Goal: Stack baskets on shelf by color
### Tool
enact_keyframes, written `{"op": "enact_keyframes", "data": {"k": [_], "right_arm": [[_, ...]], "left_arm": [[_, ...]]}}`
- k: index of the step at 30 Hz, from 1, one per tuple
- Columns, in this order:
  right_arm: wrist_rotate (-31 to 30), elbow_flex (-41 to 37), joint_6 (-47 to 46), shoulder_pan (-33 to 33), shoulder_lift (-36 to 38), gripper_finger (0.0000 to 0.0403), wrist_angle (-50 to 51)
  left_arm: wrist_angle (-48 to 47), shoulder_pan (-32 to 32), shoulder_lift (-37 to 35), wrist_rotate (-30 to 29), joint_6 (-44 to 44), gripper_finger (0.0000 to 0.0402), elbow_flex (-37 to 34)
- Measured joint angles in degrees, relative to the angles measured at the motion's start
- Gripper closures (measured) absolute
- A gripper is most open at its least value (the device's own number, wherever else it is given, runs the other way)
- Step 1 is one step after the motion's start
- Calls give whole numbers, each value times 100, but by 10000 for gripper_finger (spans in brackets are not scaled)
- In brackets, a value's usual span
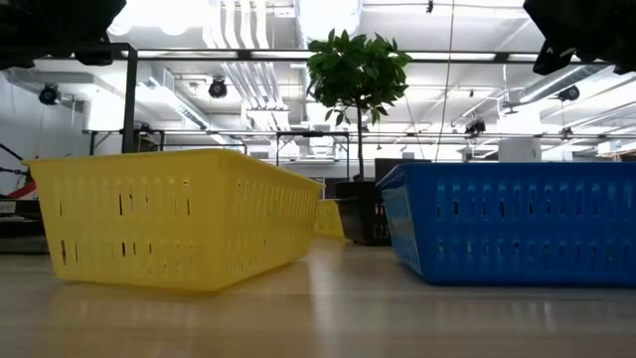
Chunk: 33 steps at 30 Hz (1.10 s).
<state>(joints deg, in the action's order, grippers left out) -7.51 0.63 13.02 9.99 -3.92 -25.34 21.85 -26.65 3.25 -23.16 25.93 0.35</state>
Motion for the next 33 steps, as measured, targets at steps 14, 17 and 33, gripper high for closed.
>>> {"op": "enact_keyframes", "data": {"k": [14,17,33], "right_arm": [[0,1,2,1,1,394,0],[-1,0,1,-1,1,394,1],[0,0,0,0,0,394,0]], "left_arm": [[0,0,1,0,0,400,-1],[0,0,1,0,0,400,0],[362,1,-1,155,-349,400,-1]]}}
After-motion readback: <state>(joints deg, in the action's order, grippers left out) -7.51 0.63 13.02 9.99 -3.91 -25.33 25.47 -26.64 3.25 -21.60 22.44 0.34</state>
